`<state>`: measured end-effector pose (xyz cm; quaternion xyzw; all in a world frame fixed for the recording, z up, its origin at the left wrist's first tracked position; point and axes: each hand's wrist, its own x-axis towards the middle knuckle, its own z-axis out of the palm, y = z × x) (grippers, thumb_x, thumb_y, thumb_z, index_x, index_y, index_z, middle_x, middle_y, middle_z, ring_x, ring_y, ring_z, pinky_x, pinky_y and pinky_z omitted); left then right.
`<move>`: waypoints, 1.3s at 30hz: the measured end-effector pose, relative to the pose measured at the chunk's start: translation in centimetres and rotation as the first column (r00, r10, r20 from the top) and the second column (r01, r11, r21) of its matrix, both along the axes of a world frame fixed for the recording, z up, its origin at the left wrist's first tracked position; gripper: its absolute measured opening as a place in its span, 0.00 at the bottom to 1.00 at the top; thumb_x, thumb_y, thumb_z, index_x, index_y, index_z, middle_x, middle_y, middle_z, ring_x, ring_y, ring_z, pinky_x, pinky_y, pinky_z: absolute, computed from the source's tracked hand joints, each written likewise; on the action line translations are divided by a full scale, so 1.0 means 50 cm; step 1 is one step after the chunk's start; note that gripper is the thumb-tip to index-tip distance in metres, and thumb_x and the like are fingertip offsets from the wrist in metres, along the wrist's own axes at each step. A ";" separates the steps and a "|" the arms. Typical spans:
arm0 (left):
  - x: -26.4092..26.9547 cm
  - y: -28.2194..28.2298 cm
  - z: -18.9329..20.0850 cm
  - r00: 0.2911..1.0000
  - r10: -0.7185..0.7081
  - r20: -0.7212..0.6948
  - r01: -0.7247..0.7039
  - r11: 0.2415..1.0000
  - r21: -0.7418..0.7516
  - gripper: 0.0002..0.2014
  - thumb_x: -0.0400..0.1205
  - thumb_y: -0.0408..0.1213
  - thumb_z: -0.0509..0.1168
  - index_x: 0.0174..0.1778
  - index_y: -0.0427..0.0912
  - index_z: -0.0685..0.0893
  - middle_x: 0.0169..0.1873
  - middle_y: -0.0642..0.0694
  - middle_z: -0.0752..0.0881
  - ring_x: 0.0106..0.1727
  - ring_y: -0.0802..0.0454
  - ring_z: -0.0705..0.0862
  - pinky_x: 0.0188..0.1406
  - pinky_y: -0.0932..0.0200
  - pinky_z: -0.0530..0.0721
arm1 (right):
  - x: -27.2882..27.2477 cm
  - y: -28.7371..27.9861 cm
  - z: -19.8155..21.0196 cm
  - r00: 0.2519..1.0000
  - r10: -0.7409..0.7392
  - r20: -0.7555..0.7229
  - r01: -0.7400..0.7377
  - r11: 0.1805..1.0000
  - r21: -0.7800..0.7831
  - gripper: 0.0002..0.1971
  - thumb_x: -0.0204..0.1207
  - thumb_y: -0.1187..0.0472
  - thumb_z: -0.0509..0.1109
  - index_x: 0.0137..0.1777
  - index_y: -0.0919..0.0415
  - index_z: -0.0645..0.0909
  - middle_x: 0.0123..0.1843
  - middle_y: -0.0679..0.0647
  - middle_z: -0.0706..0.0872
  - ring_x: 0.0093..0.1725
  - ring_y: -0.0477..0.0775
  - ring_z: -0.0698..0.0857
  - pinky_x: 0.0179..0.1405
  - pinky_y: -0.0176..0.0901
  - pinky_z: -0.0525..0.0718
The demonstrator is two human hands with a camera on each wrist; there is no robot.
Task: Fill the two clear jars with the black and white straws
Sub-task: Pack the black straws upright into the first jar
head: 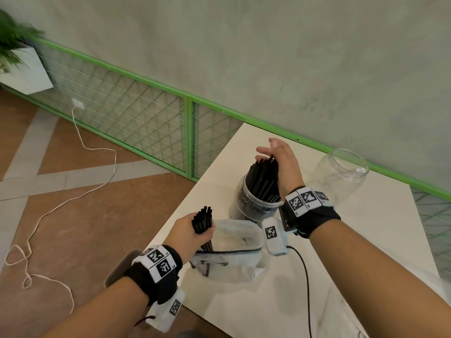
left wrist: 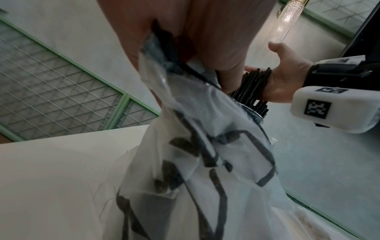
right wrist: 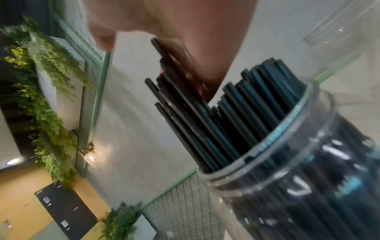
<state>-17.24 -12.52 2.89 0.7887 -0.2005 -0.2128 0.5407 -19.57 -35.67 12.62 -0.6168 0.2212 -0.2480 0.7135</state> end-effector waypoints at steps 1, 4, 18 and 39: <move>0.000 0.000 0.000 1.000 0.000 0.001 0.000 1.000 0.002 0.04 0.75 0.31 0.69 0.37 0.44 0.82 0.33 0.48 0.84 0.38 0.50 0.82 0.43 0.60 0.79 | 0.003 -0.006 0.006 1.000 0.013 0.005 -0.013 0.999 0.037 0.18 0.75 0.42 0.64 0.59 0.51 0.81 0.59 0.56 0.88 0.55 0.56 0.86 0.57 0.57 0.83; 0.001 0.000 -0.001 1.000 0.001 0.003 -0.001 1.000 0.002 0.02 0.75 0.32 0.69 0.38 0.42 0.83 0.33 0.48 0.84 0.39 0.49 0.83 0.45 0.57 0.81 | 0.012 -0.026 0.020 1.000 0.006 -0.005 -0.006 1.000 0.022 0.27 0.82 0.38 0.50 0.53 0.51 0.88 0.59 0.47 0.89 0.58 0.51 0.86 0.58 0.51 0.80; 0.004 -0.002 -0.004 1.000 0.017 -0.003 -0.017 1.000 0.014 0.02 0.75 0.31 0.68 0.39 0.43 0.83 0.34 0.48 0.85 0.40 0.51 0.83 0.45 0.59 0.81 | 0.006 -0.005 -0.045 0.966 0.099 -0.237 -0.255 0.469 -0.846 0.10 0.73 0.75 0.68 0.48 0.60 0.85 0.48 0.48 0.81 0.49 0.46 0.80 0.56 0.17 0.68; 0.010 -0.002 -0.010 0.999 0.039 -0.018 -0.038 0.999 0.016 0.02 0.75 0.33 0.70 0.41 0.39 0.83 0.35 0.43 0.86 0.40 0.48 0.83 0.45 0.55 0.82 | -0.012 -0.032 -0.051 0.942 0.045 -0.332 -0.278 0.658 -0.700 0.21 0.85 0.70 0.51 0.74 0.57 0.73 0.71 0.53 0.80 0.72 0.52 0.77 0.76 0.37 0.66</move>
